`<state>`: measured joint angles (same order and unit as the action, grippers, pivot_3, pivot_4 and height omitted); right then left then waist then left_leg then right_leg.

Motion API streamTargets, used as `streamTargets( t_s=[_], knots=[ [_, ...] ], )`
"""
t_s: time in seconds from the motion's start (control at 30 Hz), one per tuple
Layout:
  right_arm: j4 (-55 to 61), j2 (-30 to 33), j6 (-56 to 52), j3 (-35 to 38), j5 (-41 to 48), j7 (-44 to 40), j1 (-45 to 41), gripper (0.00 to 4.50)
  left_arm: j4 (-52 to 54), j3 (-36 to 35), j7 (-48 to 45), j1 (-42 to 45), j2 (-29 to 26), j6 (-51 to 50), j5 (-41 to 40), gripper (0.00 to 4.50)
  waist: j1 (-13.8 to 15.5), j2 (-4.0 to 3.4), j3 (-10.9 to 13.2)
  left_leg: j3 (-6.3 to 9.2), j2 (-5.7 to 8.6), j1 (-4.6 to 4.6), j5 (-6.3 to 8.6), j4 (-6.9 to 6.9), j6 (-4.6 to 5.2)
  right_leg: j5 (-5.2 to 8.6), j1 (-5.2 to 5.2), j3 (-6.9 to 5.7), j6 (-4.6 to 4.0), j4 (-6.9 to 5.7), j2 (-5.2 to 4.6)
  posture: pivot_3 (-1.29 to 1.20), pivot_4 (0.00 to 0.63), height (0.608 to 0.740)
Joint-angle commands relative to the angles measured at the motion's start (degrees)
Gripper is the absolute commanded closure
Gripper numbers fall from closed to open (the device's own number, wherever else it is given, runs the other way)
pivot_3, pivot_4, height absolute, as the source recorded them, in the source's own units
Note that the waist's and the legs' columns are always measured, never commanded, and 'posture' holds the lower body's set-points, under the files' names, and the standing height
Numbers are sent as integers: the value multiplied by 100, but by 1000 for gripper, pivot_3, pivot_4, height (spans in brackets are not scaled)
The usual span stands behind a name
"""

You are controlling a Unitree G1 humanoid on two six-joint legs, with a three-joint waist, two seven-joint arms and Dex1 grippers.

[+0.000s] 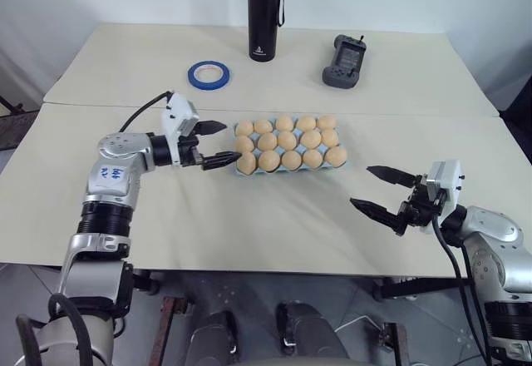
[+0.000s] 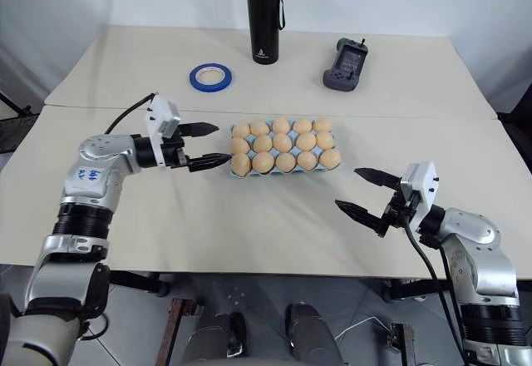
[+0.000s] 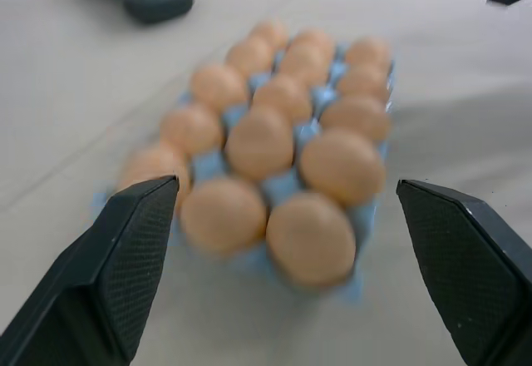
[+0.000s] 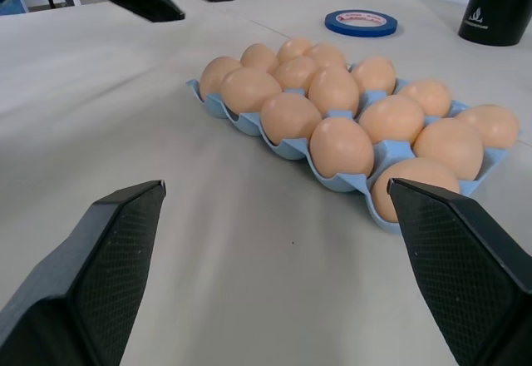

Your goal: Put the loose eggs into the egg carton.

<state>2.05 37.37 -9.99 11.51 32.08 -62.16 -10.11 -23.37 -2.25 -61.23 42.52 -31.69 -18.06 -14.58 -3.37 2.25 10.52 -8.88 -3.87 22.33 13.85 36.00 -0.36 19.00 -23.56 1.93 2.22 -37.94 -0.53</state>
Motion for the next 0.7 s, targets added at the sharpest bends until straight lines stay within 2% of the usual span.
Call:
streamTargets(
  t_s=[0.03, 0.13, 0.27, 0.5, 0.7],
  knots=[
    [-11, 15, 62, 30, 34, -98, -198, 0, 737, -406, 55, -393, -117, 60, -392, 26, 13, -2, 2, 0, 0, 1, 0, 3, 2, 0, 0, -1, 0, -1, -2, 0, 150, 740],
    [-142, 33, 56, -24, -11, -184, -342, 0, 1266, -589, -189, -984, -402, -26, -615, 26, 5, -2, 2, 0, 0, 2, 1, 3, 4, 0, 1, 0, 0, 1, -4, 0, 150, 740],
    [-317, 79, 71, -75, -65, -346, -484, 0, 1456, -770, -380, -1608, -726, 211, -682, 26, 13, -5, 4, 2, -1, -1, 6, -5, 10, 3, 1, -2, -5, 3, -4, 0, 150, 740],
    [-632, 220, 224, -255, -293, -734, -657, 0, 1605, -1101, -438, -2105, -1032, 448, -823, 26, 20, -6, 4, 3, 2, -1, 18, -2, 33, 2, 4, -2, -6, 7, -14, 0, 150, 740],
    [-903, 113, 302, -306, -373, -839, -857, 0, 1494, -1065, -419, -2091, -1019, 539, -855, 26, 17, -7, 5, 4, 2, 1, 20, -5, 35, 2, 3, -5, -7, 11, -14, 0, 150, 740]
  ],
)
